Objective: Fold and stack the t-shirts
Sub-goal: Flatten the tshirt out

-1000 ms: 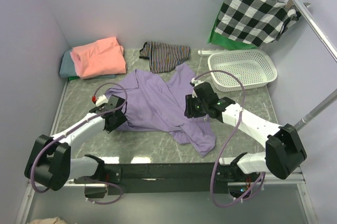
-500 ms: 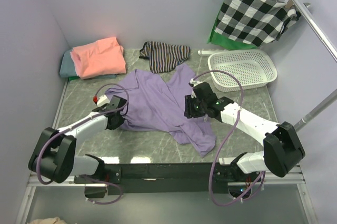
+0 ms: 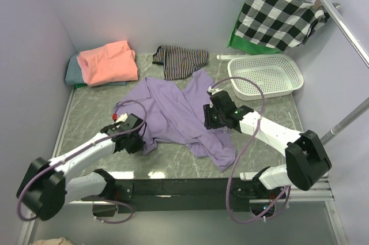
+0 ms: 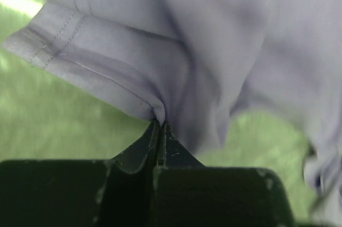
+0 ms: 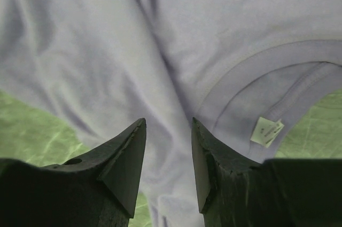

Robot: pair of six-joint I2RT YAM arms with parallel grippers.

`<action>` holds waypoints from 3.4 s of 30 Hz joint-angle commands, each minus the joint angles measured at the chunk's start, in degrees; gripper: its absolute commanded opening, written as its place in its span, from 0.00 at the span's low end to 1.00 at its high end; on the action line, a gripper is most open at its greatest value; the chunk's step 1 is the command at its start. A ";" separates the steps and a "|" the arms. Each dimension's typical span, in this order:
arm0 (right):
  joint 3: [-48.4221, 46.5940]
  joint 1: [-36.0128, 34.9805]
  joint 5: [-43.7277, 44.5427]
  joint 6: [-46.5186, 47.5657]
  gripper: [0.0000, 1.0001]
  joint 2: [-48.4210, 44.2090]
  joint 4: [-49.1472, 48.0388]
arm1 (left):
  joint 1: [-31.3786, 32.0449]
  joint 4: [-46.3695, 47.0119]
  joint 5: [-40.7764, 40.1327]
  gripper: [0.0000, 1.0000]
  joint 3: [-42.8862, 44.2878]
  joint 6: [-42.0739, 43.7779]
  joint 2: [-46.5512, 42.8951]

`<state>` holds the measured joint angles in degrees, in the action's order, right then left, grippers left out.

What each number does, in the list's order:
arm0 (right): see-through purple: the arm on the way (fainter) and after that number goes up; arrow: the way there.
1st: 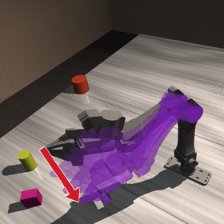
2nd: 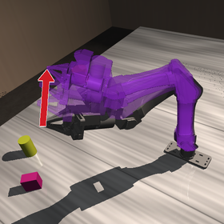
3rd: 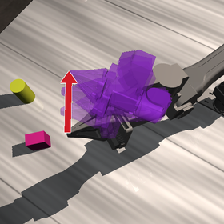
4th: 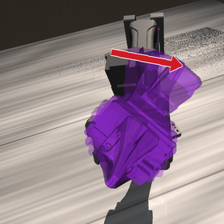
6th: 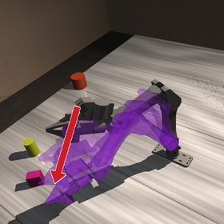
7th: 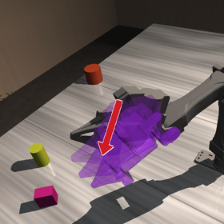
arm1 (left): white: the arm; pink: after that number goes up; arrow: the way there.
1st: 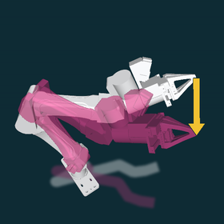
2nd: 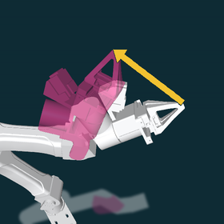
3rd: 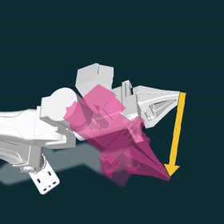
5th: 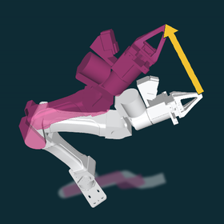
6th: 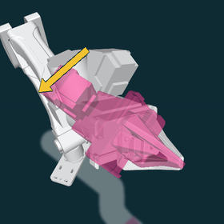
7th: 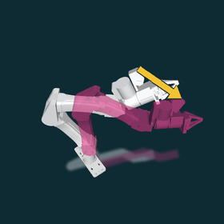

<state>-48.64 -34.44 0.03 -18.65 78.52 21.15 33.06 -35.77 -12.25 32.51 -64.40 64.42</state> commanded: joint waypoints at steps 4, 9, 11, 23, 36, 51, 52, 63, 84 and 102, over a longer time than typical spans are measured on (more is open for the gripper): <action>-4.00 3.85 2.87 2.04 0.44 7.87 0.21 | 4.29 -19.76 7.33 0.01 4.31 -8.10 -11.94; -5.94 5.08 1.64 2.22 0.41 8.76 1.26 | 5.26 -34.43 6.11 0.01 7.73 -12.49 -19.05; -5.50 5.08 0.94 2.04 0.40 7.88 2.31 | 6.31 -36.29 4.70 0.01 9.31 -14.86 -21.00; 0.04 6.91 6.12 -1.39 0.57 -3.38 4.35 | 6.32 -36.67 -12.41 1.00 25.83 -9.61 -11.63; -19.28 16.24 -6.00 -0.07 0.55 17.44 -5.77 | -10.29 9.70 -13.23 0.99 20.40 15.70 12.30; -26.33 16.33 -9.61 1.43 0.52 24.31 -3.66 | -11.79 18.02 -19.47 0.90 33.57 22.30 36.73; -26.33 16.24 -9.61 1.43 0.53 24.40 -3.66 | -11.79 17.67 -19.91 0.89 34.19 22.21 37.70; -26.15 16.59 -10.05 1.60 0.53 25.01 -3.66 | -11.79 16.43 -23.78 0.84 37.62 23.44 44.29; -24.92 16.68 -11.02 2.13 0.51 24.40 -4.01 | -16.62 13.97 -24.40 0.01 42.37 27.13 43.25; -31.49 19.49 -10.66 -0.41 0.52 29.65 -6.55 | -28.31 15.90 -15.70 0.01 44.48 31.71 40.08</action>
<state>-74.11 -17.45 -10.39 -17.52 105.23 18.00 6.85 -21.87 -31.46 76.60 -33.47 106.13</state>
